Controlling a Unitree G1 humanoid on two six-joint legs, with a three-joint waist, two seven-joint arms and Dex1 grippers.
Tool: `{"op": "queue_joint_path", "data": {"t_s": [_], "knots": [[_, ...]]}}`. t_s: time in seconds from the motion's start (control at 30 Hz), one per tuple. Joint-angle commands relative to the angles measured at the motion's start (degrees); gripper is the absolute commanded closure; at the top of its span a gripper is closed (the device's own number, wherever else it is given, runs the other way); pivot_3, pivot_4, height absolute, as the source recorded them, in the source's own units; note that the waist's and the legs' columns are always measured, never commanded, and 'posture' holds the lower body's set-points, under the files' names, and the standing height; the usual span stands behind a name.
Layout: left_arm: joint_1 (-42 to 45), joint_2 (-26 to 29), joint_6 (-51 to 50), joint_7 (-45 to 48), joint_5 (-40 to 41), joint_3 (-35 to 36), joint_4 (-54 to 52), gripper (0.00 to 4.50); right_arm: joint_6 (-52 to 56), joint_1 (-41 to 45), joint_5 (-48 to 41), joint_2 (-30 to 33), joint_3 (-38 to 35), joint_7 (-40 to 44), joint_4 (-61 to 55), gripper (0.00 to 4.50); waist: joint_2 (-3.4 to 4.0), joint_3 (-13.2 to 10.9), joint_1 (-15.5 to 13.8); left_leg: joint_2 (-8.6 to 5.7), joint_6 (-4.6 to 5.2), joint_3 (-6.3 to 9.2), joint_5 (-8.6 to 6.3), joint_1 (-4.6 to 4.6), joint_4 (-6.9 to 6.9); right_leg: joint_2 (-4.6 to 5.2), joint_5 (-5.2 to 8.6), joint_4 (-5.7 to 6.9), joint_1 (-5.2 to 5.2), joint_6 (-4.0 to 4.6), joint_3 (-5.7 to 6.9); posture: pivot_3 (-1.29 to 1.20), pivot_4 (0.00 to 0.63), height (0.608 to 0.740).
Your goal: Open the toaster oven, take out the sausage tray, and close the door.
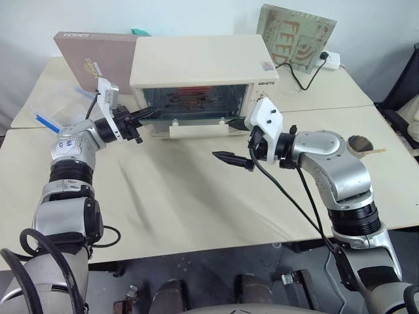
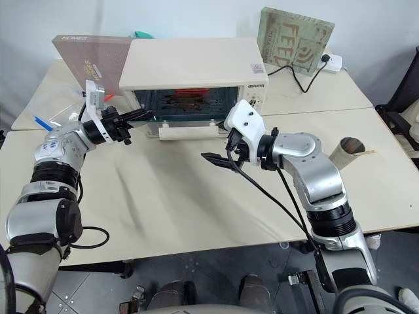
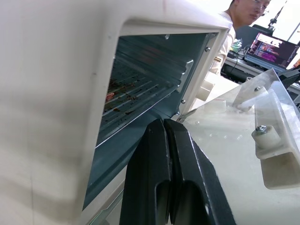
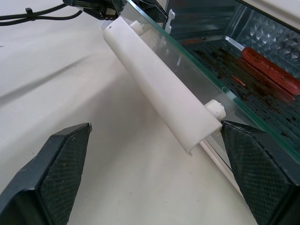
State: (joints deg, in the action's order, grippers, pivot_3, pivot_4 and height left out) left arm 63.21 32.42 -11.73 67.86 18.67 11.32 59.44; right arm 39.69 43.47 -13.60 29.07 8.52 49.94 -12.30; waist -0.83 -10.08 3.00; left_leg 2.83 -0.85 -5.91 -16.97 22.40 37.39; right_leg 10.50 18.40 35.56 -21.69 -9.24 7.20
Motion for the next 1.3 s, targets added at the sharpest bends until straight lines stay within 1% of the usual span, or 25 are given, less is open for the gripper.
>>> {"op": "queue_joint_path", "data": {"t_s": [0.03, 0.13, 0.27, 0.5, 0.63, 0.83, 0.9, 1.0, 1.07, 1.3], "knots": [[1.1, 0.0, 0.4, 1.4, -0.2, 0.1, 0.1, 4.47, 3.1, -2.0, 0.3, 3.9, 2.7, 2.7, 1.0, 0.0, -0.02, 0.0, -0.4, 0.0, 0.0, 0.01, 0.0, 0.0, 0.0, 0.0, 0.0, 0.0, 0.01, 0.0, 0.01, 0.0, 0.15, 0.74], [1.4, -0.1, 0.5, 1.9, -0.6, 0.0, 0.4, 4.47, 2.8, -1.6, 1.2, 5.4, 3.6, 2.5, 2.3, 0.0, -0.04, 0.0, -1.5, -0.01, 0.03, 0.03, -0.02, 0.01, 0.07, 0.01, 0.0, 0.0, 0.04, 0.0, 0.01, 0.0, 0.15, 0.74], [1.9, -0.2, 0.9, 2.1, -1.2, 0.0, 1.0, 4.47, 1.7, -1.2, 1.8, 5.9, 3.6, 1.9, 3.4, 0.0, -0.09, 0.0, -1.6, -0.01, 0.12, 0.03, -0.07, 0.07, 0.38, 0.03, 0.0, 0.0, 0.15, 0.0, 0.01, 0.0, 0.15, 0.74], [2.5, -0.2, 1.7, 2.1, -1.2, 0.3, 2.0, 4.47, 0.4, 0.8, 0.8, 2.6, 1.8, -0.4, 5.0, 0.0, -0.1, 0.1, -1.4, -0.01, 0.17, 0.03, -0.1, 0.17, 0.59, 0.03, 0.0, 0.01, 0.15, 0.0, 0.0, 0.0, 0.15, 0.74], [2.4, -0.3, 2.0, 1.9, -1.0, 0.8, 1.9, 4.47, 0.3, 2.2, -2.0, -0.1, -2.2, -1.8, 5.1, 0.0, -0.1, 0.0, -1.3, 0.0, 0.17, -0.02, -0.1, 0.16, 0.6, 0.03, 0.0, 0.02, 0.14, 0.0, -0.01, 0.0, 0.15, 0.74], [2.1, -0.7, 1.6, 1.3, -0.4, 1.8, 1.3, 4.47, 3.6, 1.0, -9.9, -0.4, -6.6, 0.9, 2.5, 0.0, -0.1, 0.0, -1.4, 0.0, 0.19, -0.01, -0.11, 0.36, 0.59, 0.03, 0.0, 0.01, -0.05, 0.0, 0.0, 0.0, 0.15, 0.74], [1.9, -0.9, 1.4, 1.3, -0.4, 1.9, 1.1, 4.47, 2.7, 0.2, -9.1, 1.2, -5.4, 2.1, 3.0, 0.0, -0.1, 0.0, -1.4, -0.01, 0.19, 0.06, -0.11, 0.54, 0.6, 0.03, 0.0, 0.01, -0.19, 0.0, 0.07, 0.0, 0.15, 0.74], [1.7, -1.0, 1.1, 1.6, -0.4, 1.8, 0.9, 4.47, -0.5, -0.6, -4.9, 4.9, -1.4, 3.7, 5.3, 0.0, -0.1, 0.0, -1.5, -0.02, 0.2, 0.1, -0.12, 0.79, 0.62, 0.04, 0.0, 0.02, -0.38, 0.0, 0.13, 0.0, 0.15, 0.74], [1.7, -1.2, 0.9, 2.0, -0.4, 1.7, 0.8, 4.47, -2.8, -0.6, -3.0, 6.2, 0.2, 4.1, 7.0, 0.0, -0.11, 0.0, -1.5, -0.02, 0.23, 0.1, -0.15, 0.8, 0.61, 0.05, 0.0, 0.02, -0.4, 0.0, 0.17, 0.0, 0.15, 0.74], [1.9, -1.5, 0.8, 2.3, -0.6, 1.5, 0.8, 4.47, -4.9, 0.2, -0.8, 7.3, 0.5, 3.3, 10.4, 0.0, -0.11, 0.0, -1.5, -0.02, 0.23, 0.13, -0.15, 0.78, 0.83, 0.06, 0.0, 0.02, -0.25, -0.01, 0.19, 0.0, 0.15, 0.74]]}}
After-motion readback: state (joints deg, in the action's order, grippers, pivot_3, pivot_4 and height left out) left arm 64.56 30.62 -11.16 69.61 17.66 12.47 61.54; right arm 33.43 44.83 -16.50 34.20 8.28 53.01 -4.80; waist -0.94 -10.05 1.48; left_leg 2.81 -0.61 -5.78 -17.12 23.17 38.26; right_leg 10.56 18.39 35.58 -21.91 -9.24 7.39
